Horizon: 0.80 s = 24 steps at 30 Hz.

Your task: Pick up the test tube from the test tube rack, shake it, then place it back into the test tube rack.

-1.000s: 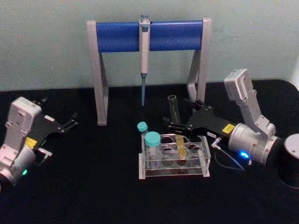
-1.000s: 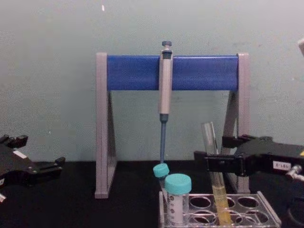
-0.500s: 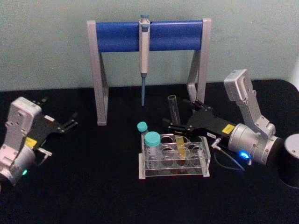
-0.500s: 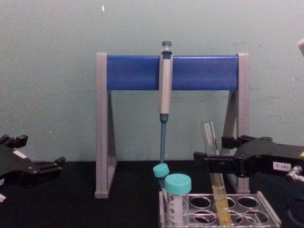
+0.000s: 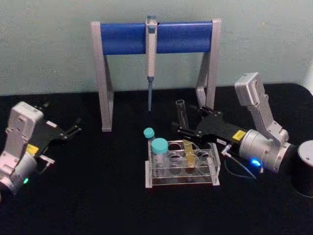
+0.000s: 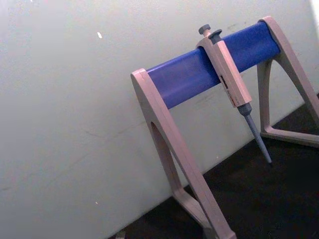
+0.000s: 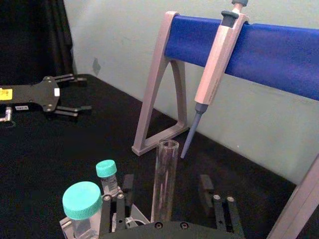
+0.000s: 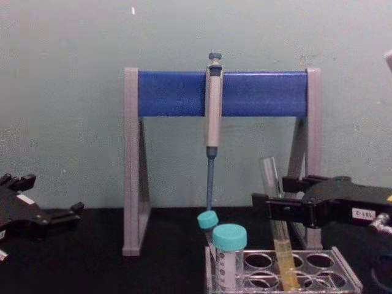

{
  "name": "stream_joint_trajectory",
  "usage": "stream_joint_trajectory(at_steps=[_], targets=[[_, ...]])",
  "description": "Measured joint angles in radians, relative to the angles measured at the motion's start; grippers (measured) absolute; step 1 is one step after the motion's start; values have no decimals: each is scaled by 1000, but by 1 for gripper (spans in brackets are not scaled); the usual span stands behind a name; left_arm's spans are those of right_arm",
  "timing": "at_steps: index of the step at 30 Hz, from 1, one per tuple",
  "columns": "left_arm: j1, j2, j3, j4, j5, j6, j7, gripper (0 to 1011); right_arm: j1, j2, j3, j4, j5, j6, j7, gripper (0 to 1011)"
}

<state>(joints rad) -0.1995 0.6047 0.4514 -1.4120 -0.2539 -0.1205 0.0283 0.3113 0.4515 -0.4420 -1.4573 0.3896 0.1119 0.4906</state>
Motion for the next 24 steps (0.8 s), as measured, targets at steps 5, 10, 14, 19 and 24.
stream_joint_trajectory(at_steps=[5, 10, 14, 19, 24], targets=[[0, 0, 0, 0, 0, 0, 0, 1002, 0, 0, 0, 0, 0, 0, 0, 677], [0, 0, 0, 0, 0, 0, 0, 1001, 0, 0, 0, 0, 0, 0, -1, 537], [0, 0, 0, 0, 0, 0, 0, 1001, 0, 0, 0, 0, 0, 0, -1, 413], [0, 0, 0, 0, 0, 0, 0, 1001, 0, 0, 0, 0, 0, 0, -1, 252], [0, 0, 0, 0, 0, 0, 0, 1001, 0, 0, 0, 0, 0, 0, -1, 228]])
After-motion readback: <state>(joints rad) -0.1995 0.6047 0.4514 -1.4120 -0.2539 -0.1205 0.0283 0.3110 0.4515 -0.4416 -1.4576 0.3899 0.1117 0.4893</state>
